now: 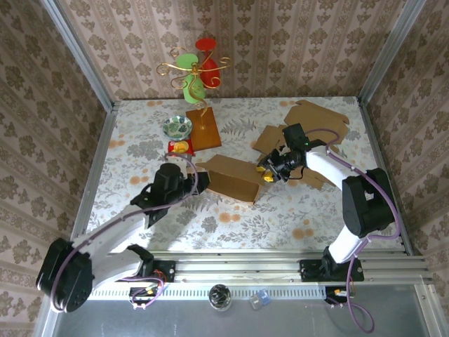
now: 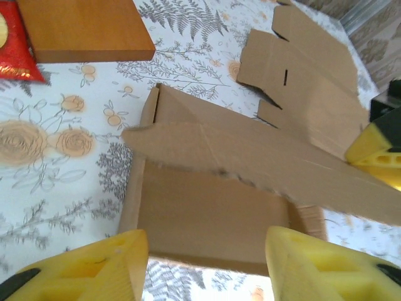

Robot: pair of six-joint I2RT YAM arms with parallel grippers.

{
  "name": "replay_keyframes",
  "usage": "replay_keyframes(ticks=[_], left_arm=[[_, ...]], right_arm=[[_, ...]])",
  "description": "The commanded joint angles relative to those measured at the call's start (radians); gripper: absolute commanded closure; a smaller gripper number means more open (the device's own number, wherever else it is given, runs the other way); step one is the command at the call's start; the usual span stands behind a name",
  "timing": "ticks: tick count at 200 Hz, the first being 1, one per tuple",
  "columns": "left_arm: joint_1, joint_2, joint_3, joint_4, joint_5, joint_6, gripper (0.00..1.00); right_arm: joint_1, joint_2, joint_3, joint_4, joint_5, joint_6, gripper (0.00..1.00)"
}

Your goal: Fold the paper box

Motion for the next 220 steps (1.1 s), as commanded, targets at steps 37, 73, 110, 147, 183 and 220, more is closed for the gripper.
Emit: replay_keyframes(ticks=[37, 73, 110, 147, 183, 220], left_arm=[[0.068, -0.17, 0.234, -0.525, 0.015, -0.213, 0.49], [0.274, 0.083, 0.459, -0.655, 0.231, -0.084, 0.47], [0.296, 0.405, 0.715, -0.703, 0.292, 0.156, 0.46], [0.272, 0.64, 0.907, -0.742, 0.311, 0.301, 0.44], [0.236, 0.729, 0.904, -0.706, 0.311, 0.328, 0.43], [0.198, 0.762, 0.837, -0.651, 0.264, 0.334, 0.45]], right_arm=[[0.006, 0.011, 0.0, -0.073, 0.032, -0.044, 0.65], [0.006, 0.017, 0.012, -0.08, 0.039, -0.058, 0.65], [0.005, 0.036, 0.031, -0.083, 0.037, -0.069, 0.65], [0.007, 0.055, 0.05, -0.086, 0.038, -0.078, 0.65], [0.006, 0.065, 0.06, -0.083, 0.037, -0.078, 0.64], [0.006, 0.071, 0.066, -0.089, 0.041, -0.086, 0.64]])
